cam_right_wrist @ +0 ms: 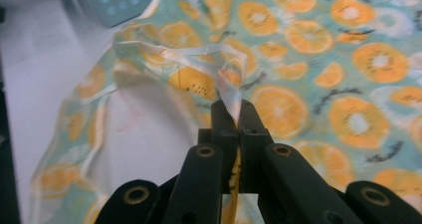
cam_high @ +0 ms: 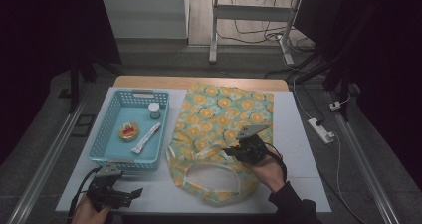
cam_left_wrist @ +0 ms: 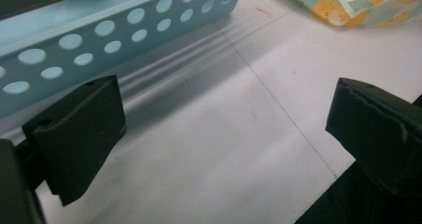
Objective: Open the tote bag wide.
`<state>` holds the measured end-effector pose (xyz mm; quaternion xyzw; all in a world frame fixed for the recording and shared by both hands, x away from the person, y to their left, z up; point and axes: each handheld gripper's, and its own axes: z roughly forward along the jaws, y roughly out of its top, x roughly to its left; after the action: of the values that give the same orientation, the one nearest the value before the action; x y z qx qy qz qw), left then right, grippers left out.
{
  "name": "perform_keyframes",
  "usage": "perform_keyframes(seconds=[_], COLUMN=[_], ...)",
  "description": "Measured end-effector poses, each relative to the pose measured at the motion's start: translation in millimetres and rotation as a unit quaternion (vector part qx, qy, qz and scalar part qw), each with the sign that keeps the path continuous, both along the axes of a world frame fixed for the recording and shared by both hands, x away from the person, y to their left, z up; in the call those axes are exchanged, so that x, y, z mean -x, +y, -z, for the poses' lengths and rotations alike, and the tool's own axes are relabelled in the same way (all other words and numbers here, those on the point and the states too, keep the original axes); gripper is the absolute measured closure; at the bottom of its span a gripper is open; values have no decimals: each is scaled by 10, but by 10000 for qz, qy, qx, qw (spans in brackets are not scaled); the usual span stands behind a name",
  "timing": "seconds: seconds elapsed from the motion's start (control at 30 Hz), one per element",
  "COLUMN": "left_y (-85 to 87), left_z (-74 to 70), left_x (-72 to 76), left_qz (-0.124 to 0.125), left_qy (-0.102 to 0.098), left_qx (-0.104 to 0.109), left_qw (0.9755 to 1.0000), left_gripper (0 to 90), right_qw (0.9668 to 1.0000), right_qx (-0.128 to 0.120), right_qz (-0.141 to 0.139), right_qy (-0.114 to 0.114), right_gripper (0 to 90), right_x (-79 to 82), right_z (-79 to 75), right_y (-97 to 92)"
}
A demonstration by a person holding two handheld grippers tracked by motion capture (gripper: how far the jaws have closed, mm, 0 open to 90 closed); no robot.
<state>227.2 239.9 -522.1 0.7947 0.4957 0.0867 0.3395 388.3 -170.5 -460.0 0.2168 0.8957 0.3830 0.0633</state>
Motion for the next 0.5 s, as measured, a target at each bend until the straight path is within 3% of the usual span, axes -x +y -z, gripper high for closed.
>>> perform_keyframes(seconds=[0.5], left_y=[5], left_z=[2], left_x=[0], left_qz=[-5], left_qy=[0], left_qx=[21], left_qw=[10000], left_gripper=[22], right_qw=[9989], right_qx=[-104], right_qz=[347], right_qy=[-299], right_gripper=[893], right_x=[-459], right_z=[-135], right_y=[-15])
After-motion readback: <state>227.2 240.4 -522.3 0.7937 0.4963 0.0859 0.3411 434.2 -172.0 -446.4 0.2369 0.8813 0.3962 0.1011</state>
